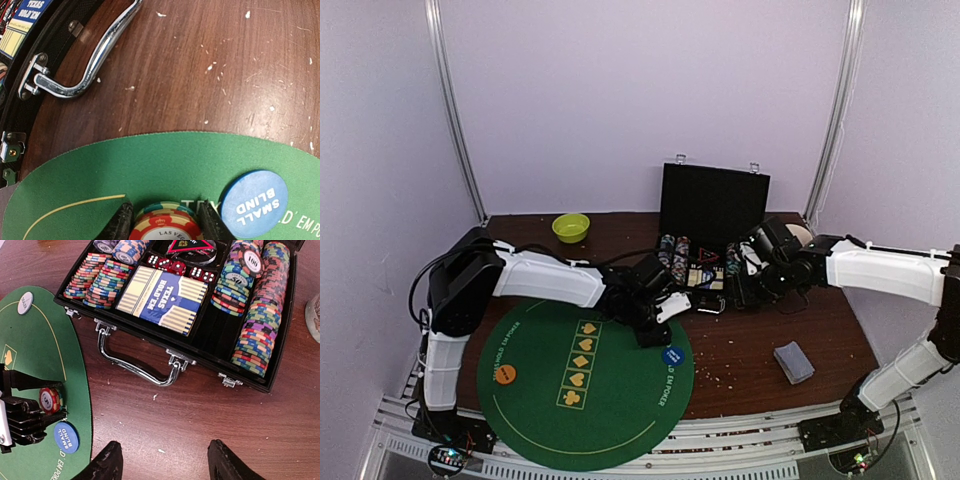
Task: Distribute texas hold em gaming equipment
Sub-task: Place the poker chips pile at the small blind area, then pick up the pile of poker chips from the chip case.
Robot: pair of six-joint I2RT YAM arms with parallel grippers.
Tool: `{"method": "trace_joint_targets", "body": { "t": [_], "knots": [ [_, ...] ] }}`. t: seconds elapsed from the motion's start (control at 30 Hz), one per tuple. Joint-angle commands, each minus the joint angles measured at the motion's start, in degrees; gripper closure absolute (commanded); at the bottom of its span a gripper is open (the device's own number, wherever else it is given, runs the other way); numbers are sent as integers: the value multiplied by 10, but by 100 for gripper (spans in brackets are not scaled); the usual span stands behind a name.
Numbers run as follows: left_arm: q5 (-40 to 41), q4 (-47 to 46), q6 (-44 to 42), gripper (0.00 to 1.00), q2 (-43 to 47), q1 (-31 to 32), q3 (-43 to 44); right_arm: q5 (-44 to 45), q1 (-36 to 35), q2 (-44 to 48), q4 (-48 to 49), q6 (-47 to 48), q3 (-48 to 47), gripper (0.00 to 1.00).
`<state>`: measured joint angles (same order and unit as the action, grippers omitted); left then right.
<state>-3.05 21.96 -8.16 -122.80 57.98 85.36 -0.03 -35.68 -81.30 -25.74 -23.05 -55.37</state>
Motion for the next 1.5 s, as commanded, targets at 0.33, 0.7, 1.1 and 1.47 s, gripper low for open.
{"method": "trace_joint_targets", "body": {
  "t": [0.33,0.7,1.1,1.47],
  "knots": [
    [2,-25,14,45,-8,-20,-3,-8,32,16,-34,99,-68,38],
    [-56,-83,16,34,42,-23,-24,-29,62,-20,-59,163,-122,38],
    [-156,-137,75,31,163,-89,-91,-49,90,-53,-26,555,-152,35],
    [-144,-168,83,22,355,-197,-244,-85,136,-209,-67,835,-232,34]
  ]
}}
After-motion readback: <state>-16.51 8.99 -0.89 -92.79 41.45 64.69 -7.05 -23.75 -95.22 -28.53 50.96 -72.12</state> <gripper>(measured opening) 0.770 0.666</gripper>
